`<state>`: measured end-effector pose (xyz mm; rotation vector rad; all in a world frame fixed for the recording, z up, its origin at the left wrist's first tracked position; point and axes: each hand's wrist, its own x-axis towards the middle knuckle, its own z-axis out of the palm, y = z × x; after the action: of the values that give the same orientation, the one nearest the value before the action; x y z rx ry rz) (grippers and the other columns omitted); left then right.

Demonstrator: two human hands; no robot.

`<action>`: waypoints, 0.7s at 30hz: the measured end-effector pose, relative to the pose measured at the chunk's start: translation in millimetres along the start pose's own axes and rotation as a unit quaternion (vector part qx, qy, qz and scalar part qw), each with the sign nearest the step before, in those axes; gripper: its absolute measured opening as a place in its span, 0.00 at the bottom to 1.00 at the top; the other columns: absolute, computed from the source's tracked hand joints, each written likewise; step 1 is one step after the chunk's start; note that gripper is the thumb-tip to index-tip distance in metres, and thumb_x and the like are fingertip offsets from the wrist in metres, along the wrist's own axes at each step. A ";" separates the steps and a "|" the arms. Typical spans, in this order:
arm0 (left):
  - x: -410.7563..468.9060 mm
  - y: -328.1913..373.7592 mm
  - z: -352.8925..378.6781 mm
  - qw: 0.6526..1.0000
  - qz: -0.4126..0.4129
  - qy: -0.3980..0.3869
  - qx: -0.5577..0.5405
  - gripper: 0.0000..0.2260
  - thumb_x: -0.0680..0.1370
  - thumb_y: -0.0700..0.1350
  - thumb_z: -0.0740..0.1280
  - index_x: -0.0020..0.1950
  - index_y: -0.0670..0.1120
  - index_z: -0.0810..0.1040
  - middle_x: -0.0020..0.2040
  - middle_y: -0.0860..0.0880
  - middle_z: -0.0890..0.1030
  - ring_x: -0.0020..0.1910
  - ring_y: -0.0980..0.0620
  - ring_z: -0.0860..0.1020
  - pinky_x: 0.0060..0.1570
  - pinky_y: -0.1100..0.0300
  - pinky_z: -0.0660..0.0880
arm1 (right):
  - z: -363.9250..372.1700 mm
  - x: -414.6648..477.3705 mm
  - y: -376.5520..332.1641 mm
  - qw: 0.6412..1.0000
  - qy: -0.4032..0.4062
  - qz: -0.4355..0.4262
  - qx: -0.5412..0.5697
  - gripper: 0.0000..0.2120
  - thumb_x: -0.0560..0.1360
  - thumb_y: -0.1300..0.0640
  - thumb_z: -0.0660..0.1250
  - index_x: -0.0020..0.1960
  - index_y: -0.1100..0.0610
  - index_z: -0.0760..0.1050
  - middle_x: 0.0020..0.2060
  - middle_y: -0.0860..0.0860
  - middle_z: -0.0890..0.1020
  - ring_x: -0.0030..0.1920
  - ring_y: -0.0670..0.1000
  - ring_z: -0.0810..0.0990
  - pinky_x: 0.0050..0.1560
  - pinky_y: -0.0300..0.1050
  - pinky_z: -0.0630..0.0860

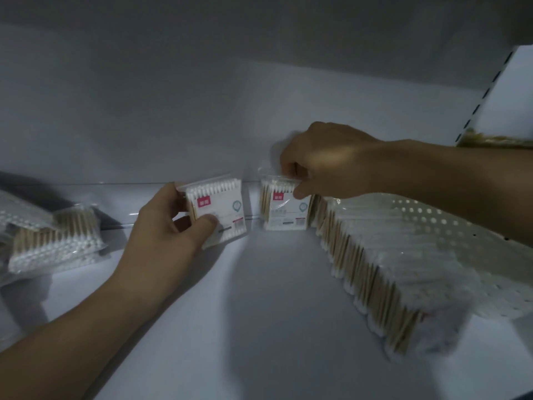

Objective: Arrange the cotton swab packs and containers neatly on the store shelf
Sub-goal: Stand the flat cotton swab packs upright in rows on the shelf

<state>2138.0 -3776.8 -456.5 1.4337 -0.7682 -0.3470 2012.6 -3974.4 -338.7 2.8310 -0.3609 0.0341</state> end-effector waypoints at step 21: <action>-4.3 5.0 4.0 0.993 0.087 -0.068 0.049 0.08 0.73 0.42 0.76 0.51 0.49 0.83 0.42 0.55 0.86 0.41 0.60 0.82 0.51 0.67 0.80 | -18.1 -11.7 -22.9 0.984 0.028 -0.043 0.173 0.21 0.69 0.48 0.79 0.58 0.48 0.76 0.45 0.42 0.80 0.43 0.40 0.79 0.41 0.32 0.74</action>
<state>2131.2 -3776.3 -453.0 1.4335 -1.0254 -0.2780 2007.2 -3945.2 -328.4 3.1770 -0.2402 0.1729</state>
